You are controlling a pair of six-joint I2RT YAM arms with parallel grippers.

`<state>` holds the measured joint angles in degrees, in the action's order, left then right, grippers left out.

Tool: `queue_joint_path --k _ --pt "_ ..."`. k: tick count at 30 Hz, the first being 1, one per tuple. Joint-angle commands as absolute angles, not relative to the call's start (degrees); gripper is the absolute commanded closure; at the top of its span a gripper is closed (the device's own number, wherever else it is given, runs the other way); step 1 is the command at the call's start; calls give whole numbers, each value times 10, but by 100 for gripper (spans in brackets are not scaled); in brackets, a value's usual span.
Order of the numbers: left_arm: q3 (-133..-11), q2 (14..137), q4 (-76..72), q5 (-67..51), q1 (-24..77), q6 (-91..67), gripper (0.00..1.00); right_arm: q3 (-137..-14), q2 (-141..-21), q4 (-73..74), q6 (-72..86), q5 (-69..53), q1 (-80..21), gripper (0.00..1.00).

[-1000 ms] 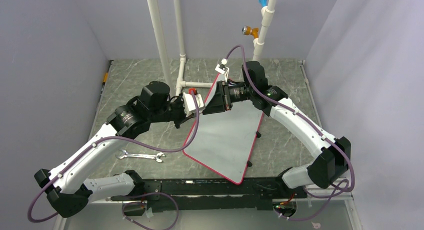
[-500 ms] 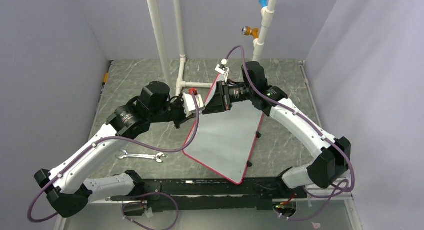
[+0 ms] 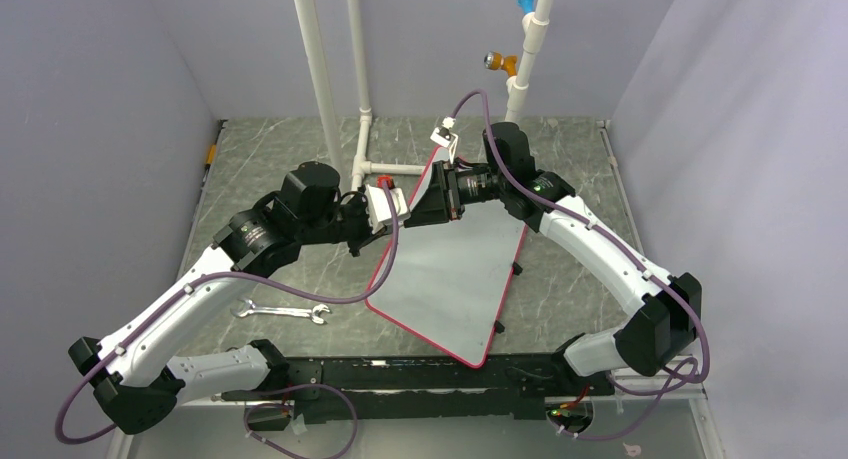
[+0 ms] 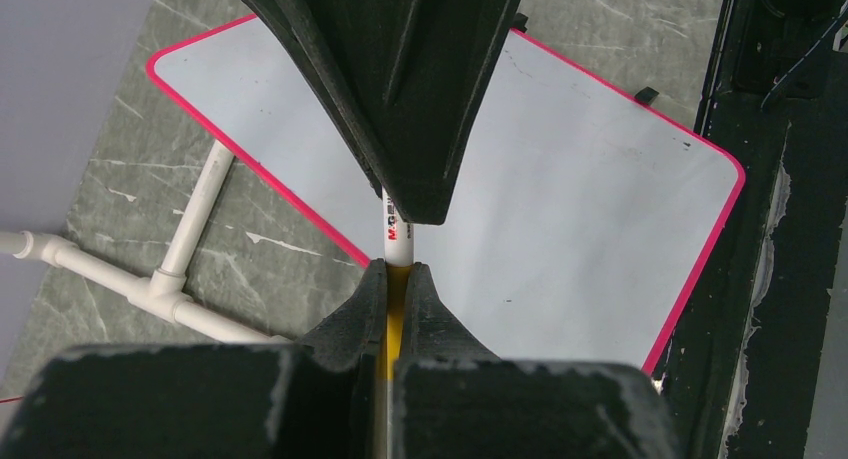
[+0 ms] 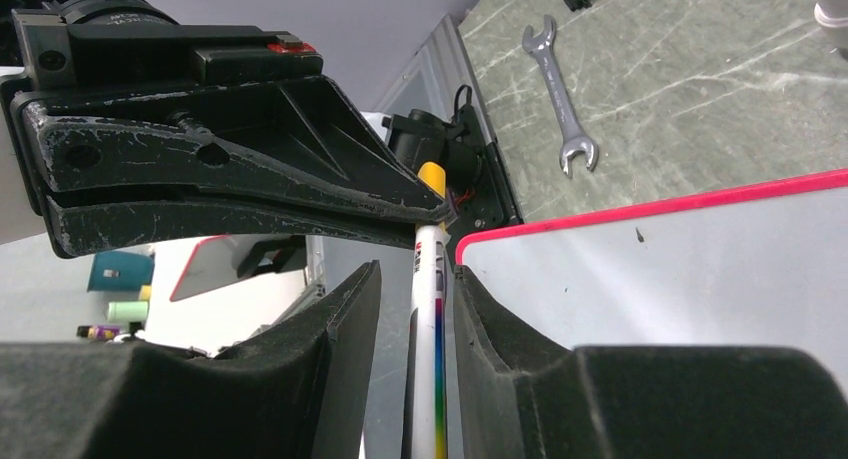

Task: Write a sentence on the whiteboard
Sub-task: Pass from the left arm to the right

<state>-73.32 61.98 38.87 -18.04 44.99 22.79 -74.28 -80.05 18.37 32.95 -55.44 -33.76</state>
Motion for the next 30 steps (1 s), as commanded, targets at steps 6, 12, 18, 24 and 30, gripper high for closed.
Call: queue_joint_path --k 6,12,18,24,30 --pt "-741 614 362 -191 459 221 100 -751 -793 174 325 -527 -345 64" --pt "-737 615 359 -190 460 220 100 -753 -792 171 328 -527 -345 64" --pt "-734 615 354 -188 461 219 100 -744 -787 150 341 -539 -345 66" --pt "-730 614 353 -181 461 220 100 -744 -787 142 345 -551 -349 78" --pt "-730 614 353 -174 461 223 100 -746 -789 151 337 -557 -354 83"
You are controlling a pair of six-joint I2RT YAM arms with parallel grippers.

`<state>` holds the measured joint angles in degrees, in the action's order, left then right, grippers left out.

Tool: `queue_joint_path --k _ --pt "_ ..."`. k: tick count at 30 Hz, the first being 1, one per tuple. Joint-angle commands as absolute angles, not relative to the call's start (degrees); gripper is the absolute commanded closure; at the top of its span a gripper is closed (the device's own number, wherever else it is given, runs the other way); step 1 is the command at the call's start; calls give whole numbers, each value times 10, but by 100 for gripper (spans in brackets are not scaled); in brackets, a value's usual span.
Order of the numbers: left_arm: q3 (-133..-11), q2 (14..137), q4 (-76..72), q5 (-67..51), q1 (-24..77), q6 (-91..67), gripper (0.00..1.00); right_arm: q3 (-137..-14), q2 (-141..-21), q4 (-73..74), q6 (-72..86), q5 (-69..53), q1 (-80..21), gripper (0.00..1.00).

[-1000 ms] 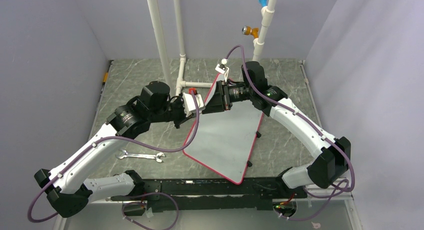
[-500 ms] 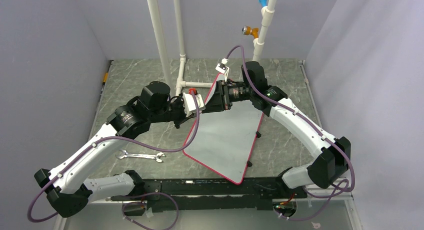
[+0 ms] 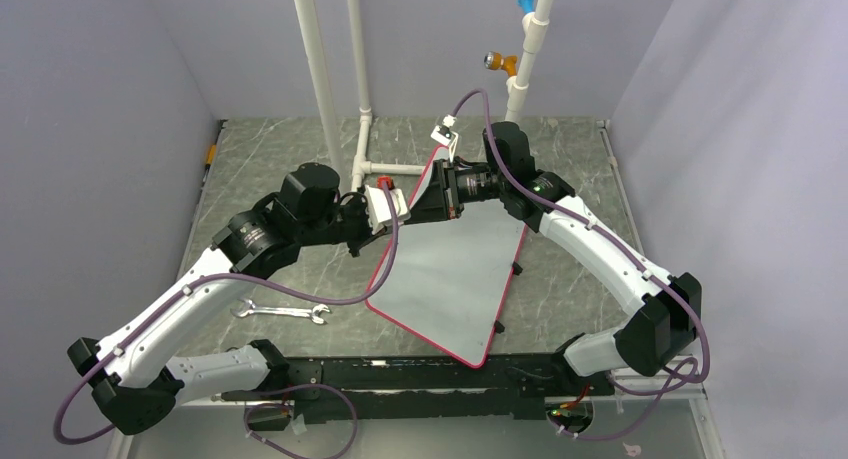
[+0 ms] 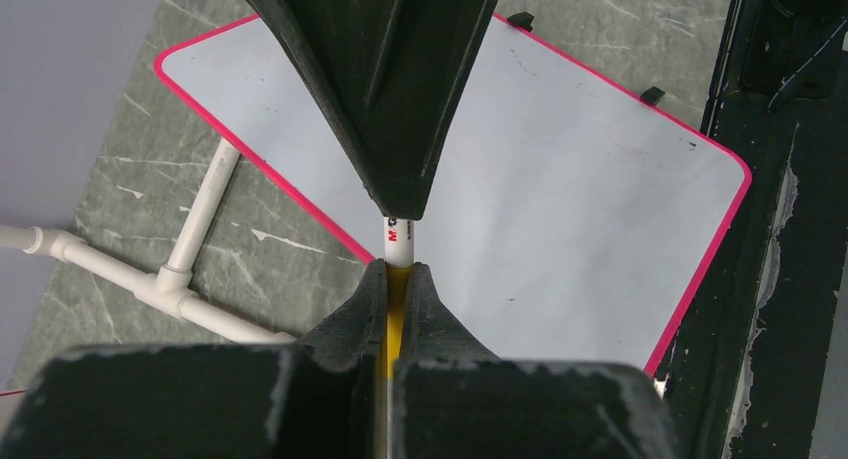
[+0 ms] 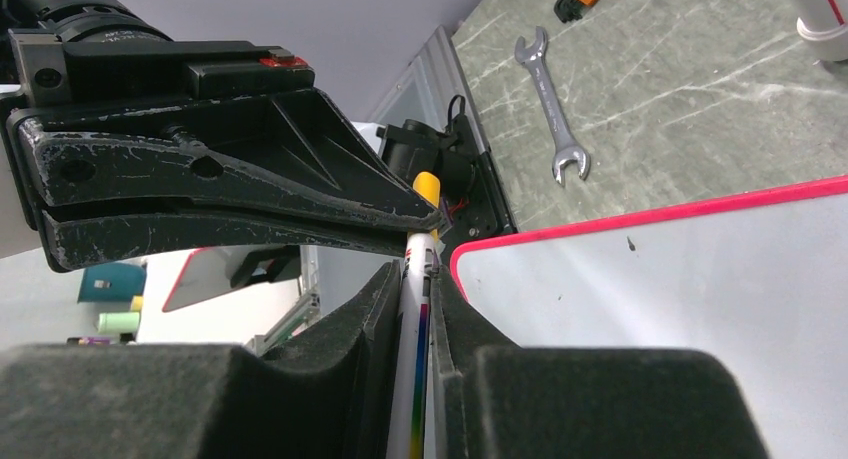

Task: Write a sentence on the whiteboard
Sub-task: Pass from the left arm to the right

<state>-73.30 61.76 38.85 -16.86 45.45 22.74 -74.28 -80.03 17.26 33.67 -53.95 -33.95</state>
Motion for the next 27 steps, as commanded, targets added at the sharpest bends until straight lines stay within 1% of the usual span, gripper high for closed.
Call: queue_joint_path --k 1,6,17,22,24,25,26,27 --pt "-730 614 353 -173 461 225 100 -746 -790 154 336 -557 -354 83" --pt "-734 614 355 -171 461 228 100 -748 -793 159 331 -563 -359 83" --pt "-737 613 356 -170 461 230 100 -752 -798 161 327 -567 -367 73" --pt "-737 613 357 -170 461 231 100 -753 -799 163 325 -567 -369 73" --pt "-737 613 355 -169 461 230 100 -754 -800 166 322 -567 -370 76" --pt "-737 613 356 -169 461 230 100 -754 -801 168 320 -567 -371 80" --pt "-737 613 355 -168 461 230 100 -756 -801 171 318 -567 -371 87" --pt "-737 611 355 -166 461 230 100 -756 -801 175 316 -567 -372 92"
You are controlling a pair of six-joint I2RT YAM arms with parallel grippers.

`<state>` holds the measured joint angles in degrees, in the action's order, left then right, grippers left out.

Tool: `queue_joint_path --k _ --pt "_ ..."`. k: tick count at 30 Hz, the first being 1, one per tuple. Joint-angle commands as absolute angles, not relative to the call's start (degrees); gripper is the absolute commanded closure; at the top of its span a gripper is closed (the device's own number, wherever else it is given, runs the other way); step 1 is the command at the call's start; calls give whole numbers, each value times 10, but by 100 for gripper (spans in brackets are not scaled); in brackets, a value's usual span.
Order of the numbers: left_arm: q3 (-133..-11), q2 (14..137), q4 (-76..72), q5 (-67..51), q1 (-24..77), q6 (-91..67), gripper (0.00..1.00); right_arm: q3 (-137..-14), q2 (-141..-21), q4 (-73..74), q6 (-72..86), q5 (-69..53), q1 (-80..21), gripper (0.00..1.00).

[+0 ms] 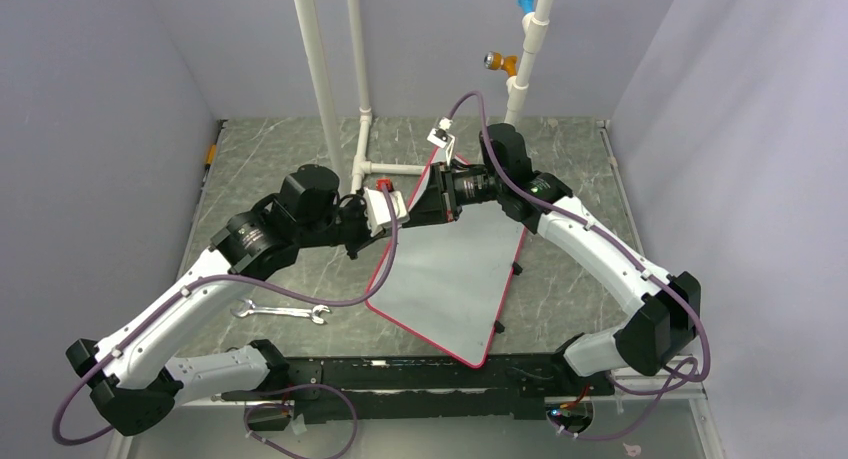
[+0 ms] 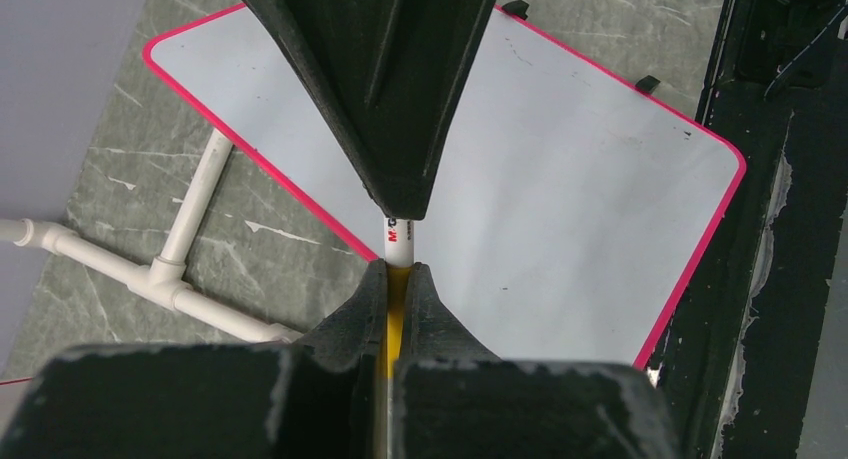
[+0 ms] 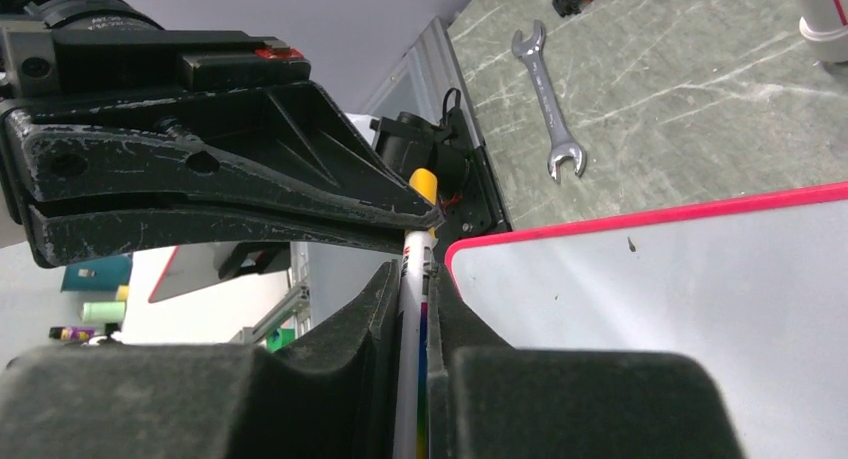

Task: Write a sentence on the whiteboard
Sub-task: Pass from the left arm to the right

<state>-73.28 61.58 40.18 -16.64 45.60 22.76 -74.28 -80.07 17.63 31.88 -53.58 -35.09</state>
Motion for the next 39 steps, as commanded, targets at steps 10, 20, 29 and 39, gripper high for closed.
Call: queue_joint_path --k 10,20,29,39 --pt "-734 597 353 -146 461 220 80 -758 -793 163 329 -545 -373 100" --pt "-743 591 372 -135 461 212 34 -752 -776 151 345 -504 -364 100" --pt "-750 508 356 -159 460 165 12 -749 -760 125 370 -504 -335 100" --pt "-749 481 299 -282 385 29 5 -758 -736 83 357 -579 -326 100"
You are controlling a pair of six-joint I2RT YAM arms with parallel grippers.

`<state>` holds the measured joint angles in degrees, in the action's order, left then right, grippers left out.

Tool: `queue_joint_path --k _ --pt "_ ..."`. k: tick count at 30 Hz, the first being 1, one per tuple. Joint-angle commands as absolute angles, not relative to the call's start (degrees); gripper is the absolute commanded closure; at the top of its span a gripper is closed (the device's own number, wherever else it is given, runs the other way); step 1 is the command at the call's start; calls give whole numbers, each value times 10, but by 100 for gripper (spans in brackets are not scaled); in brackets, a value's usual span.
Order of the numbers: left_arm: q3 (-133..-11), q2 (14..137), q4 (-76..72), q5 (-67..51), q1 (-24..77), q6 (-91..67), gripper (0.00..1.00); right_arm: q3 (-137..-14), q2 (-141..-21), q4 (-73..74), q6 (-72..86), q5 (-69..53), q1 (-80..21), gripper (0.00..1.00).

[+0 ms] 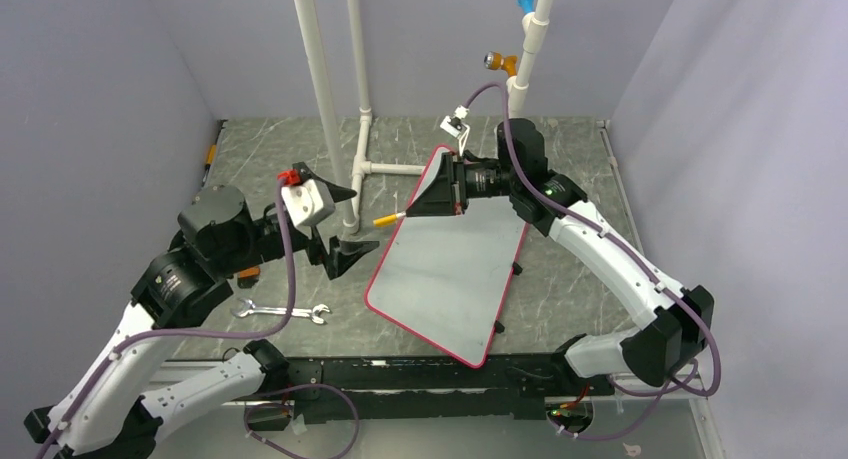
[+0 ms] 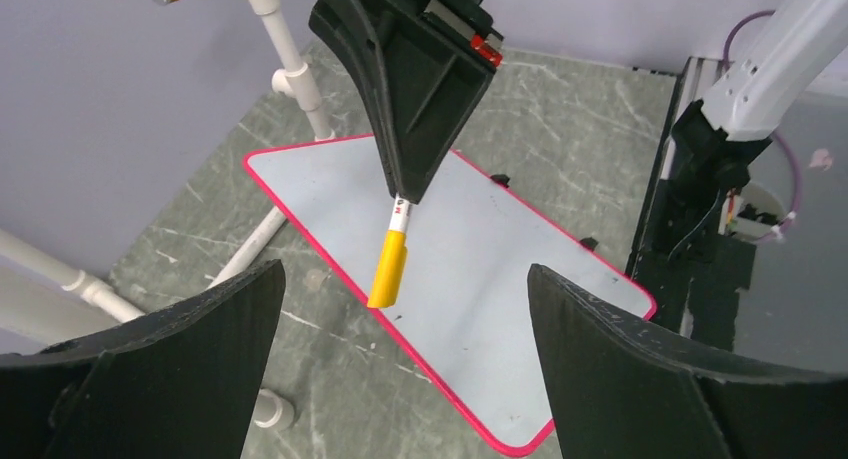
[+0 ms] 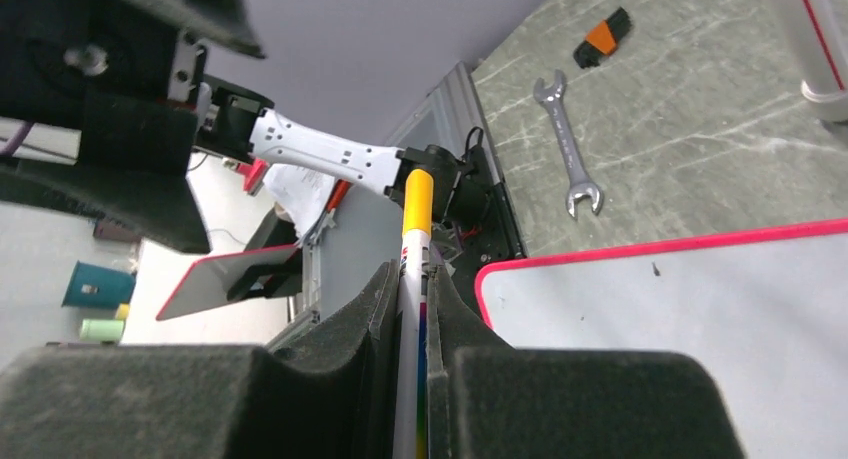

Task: Write a sentence on the whiteboard
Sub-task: Pass from the left arm to the right, then open the pen cap from the whiteboard marker.

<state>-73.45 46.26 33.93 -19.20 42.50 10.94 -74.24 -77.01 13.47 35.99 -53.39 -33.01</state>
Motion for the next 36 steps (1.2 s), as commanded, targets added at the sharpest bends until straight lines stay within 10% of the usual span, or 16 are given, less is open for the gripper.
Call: queue_joint_path --k 1,13,26,36 --pt "-751 484 293 -309 368 13 5 -756 -732 73 361 -587 -325 100" --pt "-692 487 155 -545 259 -139 15 -769 -722 -15 411 -633 -312 100" --pt "-689 527 132 -553 259 -138 33 -766 -710 -29 422 -640 -311 100" --pt "-688 554 98 -553 277 -153 69 -771 -708 -29 420 -645 -310 100"
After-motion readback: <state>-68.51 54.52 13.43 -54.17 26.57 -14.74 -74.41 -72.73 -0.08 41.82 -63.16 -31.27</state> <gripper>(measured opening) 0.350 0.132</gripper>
